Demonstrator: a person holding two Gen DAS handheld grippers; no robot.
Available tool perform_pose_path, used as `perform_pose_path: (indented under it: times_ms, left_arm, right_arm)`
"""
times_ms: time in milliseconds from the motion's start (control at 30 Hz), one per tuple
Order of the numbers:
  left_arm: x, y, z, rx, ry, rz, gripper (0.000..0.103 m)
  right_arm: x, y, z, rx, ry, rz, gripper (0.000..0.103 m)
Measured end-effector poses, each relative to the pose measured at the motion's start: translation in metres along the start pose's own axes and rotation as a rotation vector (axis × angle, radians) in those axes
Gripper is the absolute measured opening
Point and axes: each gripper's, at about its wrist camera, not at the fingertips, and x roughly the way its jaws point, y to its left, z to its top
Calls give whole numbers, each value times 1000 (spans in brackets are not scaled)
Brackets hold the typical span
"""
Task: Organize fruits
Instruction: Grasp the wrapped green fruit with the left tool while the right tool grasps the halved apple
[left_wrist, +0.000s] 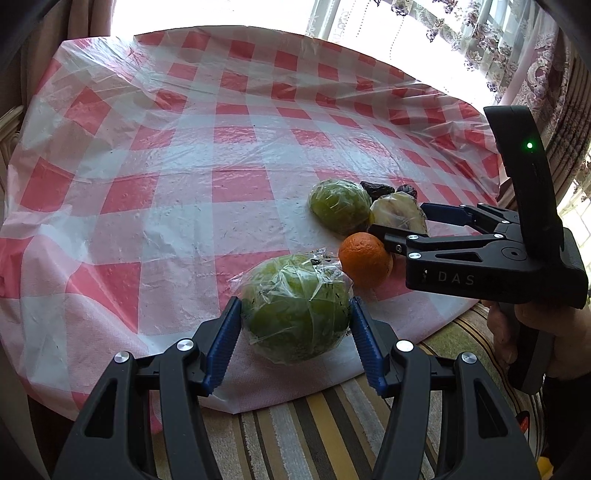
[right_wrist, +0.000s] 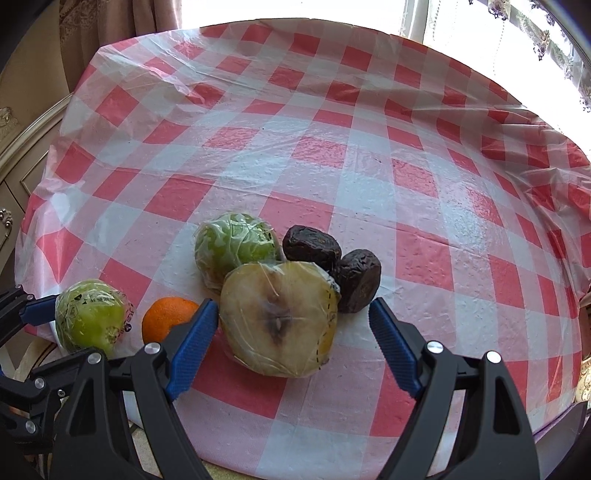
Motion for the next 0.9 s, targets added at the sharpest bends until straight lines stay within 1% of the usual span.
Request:
perform_pose_path:
  times_ms: [33,67,100,133,167,367,667,900]
  left_arm:
    - [0,0,0,1,0,2,56]
    - [0,-1,0,3,-2,3,56]
    - [-1,0,0,5,-4,2,56]
    - [-1,0,0,4,-5,2,56]
    - [-1,0,0,2,-3,3,56]
    - [-1,-1,-1,3,-7,12,56]
    - [-3,-4,-1,10,-15,31,56]
    - [-12,-7,3,19,-46,52,56]
  right_arm:
    - [2,-2,1,12,4,10,83]
    - [3,-5,1,23,8,29,77]
    - [3,-5,1,24,8,40,75]
    - [1,-3,0,18,5,40,66]
    - [1,-1,-1,9,4,46,60]
    - [-4,-1,-6,12,-1,58,59]
    - [-21,-7,-16,36,-35,71,59]
    - [-34,-16,-26,56,-52,72,59]
